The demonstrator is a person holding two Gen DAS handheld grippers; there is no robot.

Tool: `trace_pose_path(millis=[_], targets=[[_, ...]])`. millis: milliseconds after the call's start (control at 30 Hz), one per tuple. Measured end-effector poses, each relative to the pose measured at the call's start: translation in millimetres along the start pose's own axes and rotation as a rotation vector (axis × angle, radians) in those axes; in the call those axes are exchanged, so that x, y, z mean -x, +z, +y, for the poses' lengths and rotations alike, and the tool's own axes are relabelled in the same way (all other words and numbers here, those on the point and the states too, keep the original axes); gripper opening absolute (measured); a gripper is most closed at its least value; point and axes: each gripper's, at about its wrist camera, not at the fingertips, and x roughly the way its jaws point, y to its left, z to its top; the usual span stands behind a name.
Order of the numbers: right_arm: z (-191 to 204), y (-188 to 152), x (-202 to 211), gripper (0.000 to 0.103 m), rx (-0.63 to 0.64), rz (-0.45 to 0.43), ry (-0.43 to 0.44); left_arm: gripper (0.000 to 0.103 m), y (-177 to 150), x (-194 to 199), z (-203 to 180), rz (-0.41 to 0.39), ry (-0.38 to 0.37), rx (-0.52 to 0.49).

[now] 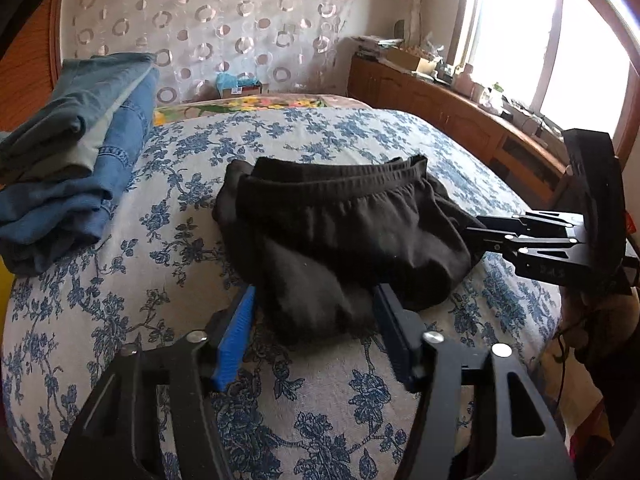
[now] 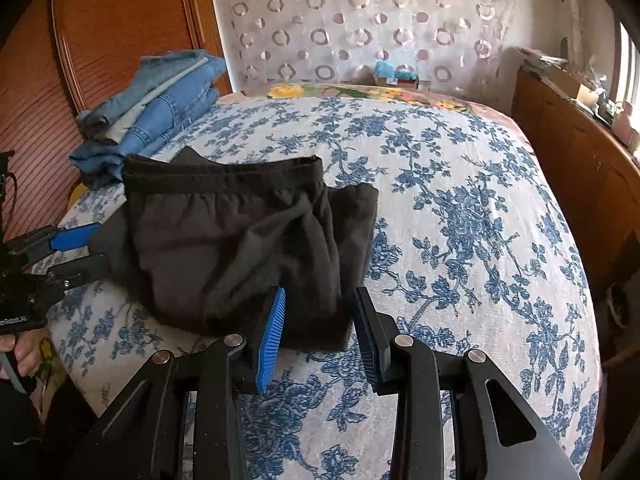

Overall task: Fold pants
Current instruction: 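Grasp the folded pants edge with the left tool while the right tool grasps beside it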

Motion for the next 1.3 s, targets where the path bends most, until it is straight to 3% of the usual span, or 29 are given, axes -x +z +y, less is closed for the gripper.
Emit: trace_pose_path(millis=[200, 267, 333, 367, 633, 1300], targets=[[-1.8, 0.5, -5.1, 0.036, -0.003, 0.003, 0.009, 0.043, 4.6, -9.4, 1.4, 0.023, 0.004, -0.006], [-0.3, 0.3, -6.1, 0.035, 0.008, 0.001, 0.007, 0.028, 4.5, -10.0, 2.6, 0.023, 0.006, -0.005], [1.7, 0.2, -4.2, 0.013, 0.021, -0.003, 0.025, 0.013, 4.3, -8.2, 3.3, 0.021, 0.012, -0.005], [3.1, -0.1, -2.3, 0.012, 0.027, -0.009, 0.019, 0.012, 4.2, -6.1, 3.8, 0.015, 0.01, -0.005], [6.0, -5.1, 26.1, 0.009, 0.042, -0.086, 0.013, 0.01, 4.8, 20.8, 5.0, -0.049, -0.012, 0.012], [3.4, -29.6, 69.5, 0.009, 0.009, -0.11, 0.078, 0.01, -12.5, 55.1, -14.8, -0.07, -0.072, -0.007]])
